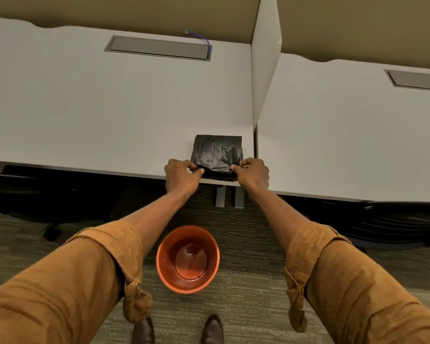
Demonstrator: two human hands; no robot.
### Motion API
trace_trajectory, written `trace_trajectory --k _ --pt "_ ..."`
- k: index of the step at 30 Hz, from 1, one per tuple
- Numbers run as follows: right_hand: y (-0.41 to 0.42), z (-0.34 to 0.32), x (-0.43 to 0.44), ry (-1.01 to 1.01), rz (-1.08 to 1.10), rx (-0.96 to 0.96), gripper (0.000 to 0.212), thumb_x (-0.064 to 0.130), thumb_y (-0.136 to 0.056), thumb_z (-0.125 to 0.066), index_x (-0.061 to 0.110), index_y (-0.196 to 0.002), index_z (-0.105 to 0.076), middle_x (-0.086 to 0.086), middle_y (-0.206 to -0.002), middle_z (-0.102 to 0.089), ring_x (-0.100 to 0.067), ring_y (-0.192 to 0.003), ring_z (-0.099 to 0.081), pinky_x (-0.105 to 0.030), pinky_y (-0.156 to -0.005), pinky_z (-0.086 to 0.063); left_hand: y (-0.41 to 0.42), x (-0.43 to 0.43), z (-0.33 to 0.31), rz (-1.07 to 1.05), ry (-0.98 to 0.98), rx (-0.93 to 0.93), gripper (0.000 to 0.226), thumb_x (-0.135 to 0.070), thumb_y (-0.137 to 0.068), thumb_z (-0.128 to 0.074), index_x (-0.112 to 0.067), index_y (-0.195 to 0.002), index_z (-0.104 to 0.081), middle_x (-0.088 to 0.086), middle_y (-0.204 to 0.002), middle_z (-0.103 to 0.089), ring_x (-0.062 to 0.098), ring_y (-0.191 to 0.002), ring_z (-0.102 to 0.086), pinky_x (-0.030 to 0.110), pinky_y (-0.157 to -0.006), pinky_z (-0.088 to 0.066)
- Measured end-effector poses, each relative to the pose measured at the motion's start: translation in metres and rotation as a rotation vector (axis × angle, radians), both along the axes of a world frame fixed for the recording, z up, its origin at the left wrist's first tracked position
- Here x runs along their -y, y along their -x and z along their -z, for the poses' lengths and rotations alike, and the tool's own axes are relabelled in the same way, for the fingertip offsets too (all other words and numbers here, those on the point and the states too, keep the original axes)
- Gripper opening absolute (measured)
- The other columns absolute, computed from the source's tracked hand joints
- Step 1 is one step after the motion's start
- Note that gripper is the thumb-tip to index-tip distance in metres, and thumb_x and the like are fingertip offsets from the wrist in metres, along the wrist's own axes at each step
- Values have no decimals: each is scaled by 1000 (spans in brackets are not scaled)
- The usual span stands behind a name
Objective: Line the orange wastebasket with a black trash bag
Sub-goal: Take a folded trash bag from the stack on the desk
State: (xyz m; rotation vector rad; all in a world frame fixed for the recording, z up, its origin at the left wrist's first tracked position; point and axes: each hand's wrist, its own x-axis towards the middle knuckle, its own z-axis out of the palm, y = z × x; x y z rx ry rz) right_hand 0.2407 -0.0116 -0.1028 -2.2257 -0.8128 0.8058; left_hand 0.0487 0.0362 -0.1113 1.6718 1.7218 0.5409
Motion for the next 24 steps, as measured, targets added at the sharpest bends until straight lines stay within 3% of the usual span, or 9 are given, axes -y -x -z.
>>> trace_trajectory --k 4,7,8,10,12,15,17,20,24 --pt "4 -3 3 -83 96 -165 16 29 -89 -86 18 -91 -76 -5 -105 -81 -25 -97 -75 -43 -89 -64 5 3 -7 -49 -13 52 20 -35 -94 -83 -17 -102 -83 15 -140 -67 32 -140 -56 40 -111 -49" --pt "8 -18 12 -203 116 -299 14 24 -88 -87 17 -84 -76 -3 -85 -80 -22 -83 -77 -35 -77 -68 11 8 -21 -97 -9 136 14 -34 -94 -84 -20 -97 -82 12 -136 -71 31 -137 -60 47 -115 -52" --pt "10 -25 16 -242 110 -327 14 23 -89 -87 16 -83 -76 -4 -86 -80 -23 -83 -78 -29 -71 -67 13 10 -26 -124 0 188 12 -34 -94 -84 -22 -93 -81 9 -128 -75 30 -132 -64 49 -113 -54" --pt "14 -37 25 -311 103 -390 15 17 -90 -86 14 -81 -74 -6 -88 -79 -24 -84 -81 -24 -68 -66 17 15 -35 -189 53 322 15 -33 -94 -83 -25 -82 -79 -2 -94 -82 24 -108 -75 48 -104 -61" --pt "19 -47 33 -373 95 -465 16 10 -91 -84 10 -80 -72 -7 -87 -77 -21 -83 -82 -31 -76 -69 21 21 -44 -264 160 507 21 -32 -96 -81 -21 -78 -79 -5 -75 -79 16 -86 -77 47 -95 -67" --pt "25 -57 41 -400 63 -481 14 7 -93 -81 8 -83 -71 -11 -91 -77 -26 -92 -81 -39 -84 -69 23 27 -56 -353 365 774 17 -29 -97 -80 -14 -91 -82 7 -101 -82 17 -96 -78 38 -80 -70" --pt "26 -60 41 -382 26 -414 13 9 -94 -80 11 -86 -71 -12 -93 -78 -30 -96 -80 -42 -87 -68 22 31 -60 -380 455 843 12 -25 -96 -80 -13 -96 -80 9 -107 -79 18 -103 -74 36 -74 -65" --pt "18 -57 32 -328 -58 -306 12 14 -95 -80 14 -87 -70 -13 -95 -78 -32 -93 -79 -44 -83 -66 16 33 -54 -404 534 934 6 -18 -97 -76 -14 -101 -78 5 -108 -74 15 -102 -66 45 -89 -59" --pt "6 -41 18 -325 -67 -302 17 15 -95 -80 16 -82 -68 -10 -86 -75 -24 -77 -72 -39 -72 -62 2 28 -41 -405 506 972 9 -10 -97 -73 -12 -104 -77 3 -109 -71 14 -104 -64 54 -108 -58"
